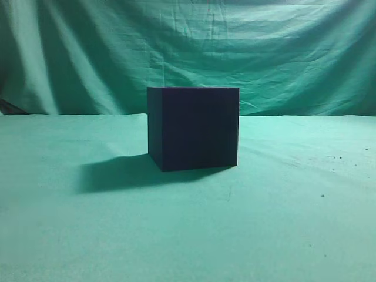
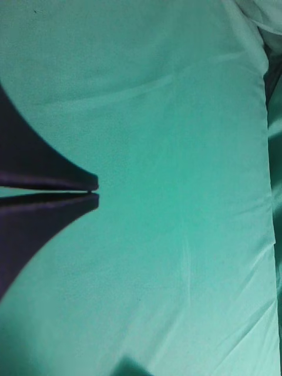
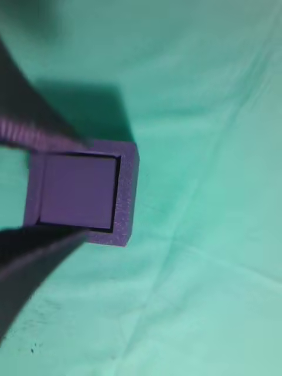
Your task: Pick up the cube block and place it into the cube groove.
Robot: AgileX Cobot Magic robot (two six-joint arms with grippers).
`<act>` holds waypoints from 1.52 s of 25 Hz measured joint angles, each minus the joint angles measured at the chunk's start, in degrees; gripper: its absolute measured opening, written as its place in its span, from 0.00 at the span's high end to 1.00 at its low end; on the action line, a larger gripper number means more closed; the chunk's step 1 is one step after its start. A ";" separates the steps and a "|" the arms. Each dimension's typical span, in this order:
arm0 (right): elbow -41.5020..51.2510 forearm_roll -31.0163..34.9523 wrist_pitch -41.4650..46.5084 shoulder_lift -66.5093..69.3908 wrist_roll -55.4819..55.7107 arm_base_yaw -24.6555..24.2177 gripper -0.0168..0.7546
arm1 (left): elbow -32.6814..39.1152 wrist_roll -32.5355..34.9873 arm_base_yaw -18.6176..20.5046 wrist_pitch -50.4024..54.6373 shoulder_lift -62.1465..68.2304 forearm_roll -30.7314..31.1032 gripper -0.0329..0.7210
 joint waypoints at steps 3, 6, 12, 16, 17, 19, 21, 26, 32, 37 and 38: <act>0.00 -0.04 0.23 -5.05 -1.25 0.00 0.89 | 0.00 0.00 0.00 0.00 0.00 0.00 0.96; 1.16 -0.13 0.49 -11.09 -1.49 0.00 0.98 | 0.00 0.00 0.00 0.00 0.00 0.00 0.96; 11.32 -0.28 0.84 -24.14 -1.54 0.00 0.98 | 0.00 0.00 0.00 0.00 0.00 0.00 0.96; 21.20 -0.69 1.09 -31.60 -1.62 0.00 0.98 | 0.00 0.00 0.00 0.00 0.00 0.00 0.96; 23.68 -0.69 1.09 -33.65 -1.67 0.00 0.98 | 0.00 0.00 0.00 0.00 0.00 0.00 0.96; 28.11 -0.69 0.40 -37.84 -1.77 0.00 0.98 | 0.00 0.00 0.00 0.00 0.00 0.00 0.96; 32.72 -0.69 -0.94 -41.85 -1.91 0.00 0.98 | 0.00 0.00 0.00 0.00 0.00 0.00 0.96; 42.75 -0.07 -7.89 -53.36 -4.13 0.00 0.98 | 0.00 0.00 0.00 0.00 0.00 0.00 0.96; 48.47 1.23 -10.12 -66.61 -4.67 0.00 0.98 | 0.00 0.00 0.00 0.00 0.00 0.00 0.96; 48.69 0.26 -8.42 -72.40 -8.31 0.00 0.98 | 0.00 0.00 0.00 0.00 0.00 0.00 0.96; 48.69 0.26 -8.42 -72.86 -9.58 0.00 0.98 | 0.00 0.00 0.00 0.00 0.00 0.00 0.96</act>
